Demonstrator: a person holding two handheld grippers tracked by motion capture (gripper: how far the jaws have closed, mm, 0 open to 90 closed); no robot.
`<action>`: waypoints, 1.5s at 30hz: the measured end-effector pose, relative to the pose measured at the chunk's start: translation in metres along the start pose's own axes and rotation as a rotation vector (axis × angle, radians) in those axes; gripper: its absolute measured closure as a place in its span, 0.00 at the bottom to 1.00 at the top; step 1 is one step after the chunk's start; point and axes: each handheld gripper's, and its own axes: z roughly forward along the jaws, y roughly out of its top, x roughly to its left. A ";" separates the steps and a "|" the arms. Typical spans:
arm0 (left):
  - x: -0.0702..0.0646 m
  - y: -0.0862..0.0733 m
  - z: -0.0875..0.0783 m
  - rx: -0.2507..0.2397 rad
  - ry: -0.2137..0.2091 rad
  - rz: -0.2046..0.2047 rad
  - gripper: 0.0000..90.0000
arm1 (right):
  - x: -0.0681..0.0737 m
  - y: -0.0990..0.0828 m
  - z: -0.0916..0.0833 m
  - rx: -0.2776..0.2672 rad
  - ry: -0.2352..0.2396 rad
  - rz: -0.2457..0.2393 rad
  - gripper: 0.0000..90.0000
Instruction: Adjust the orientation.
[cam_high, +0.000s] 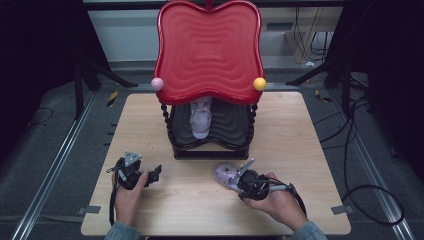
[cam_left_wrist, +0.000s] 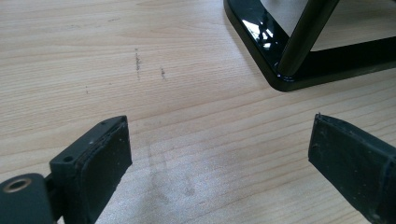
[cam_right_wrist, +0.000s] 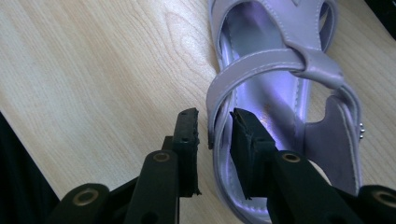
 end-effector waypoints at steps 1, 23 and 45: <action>0.000 0.000 0.000 0.002 0.001 0.005 0.06 | -0.001 0.000 0.001 0.002 -0.001 -0.003 0.81; -0.001 0.000 0.000 0.003 -0.001 0.011 0.06 | -0.006 0.000 0.006 0.015 0.023 0.000 0.96; 0.000 -0.003 0.005 0.022 0.011 0.027 0.04 | -0.001 -0.012 -0.044 -0.269 0.064 0.053 0.96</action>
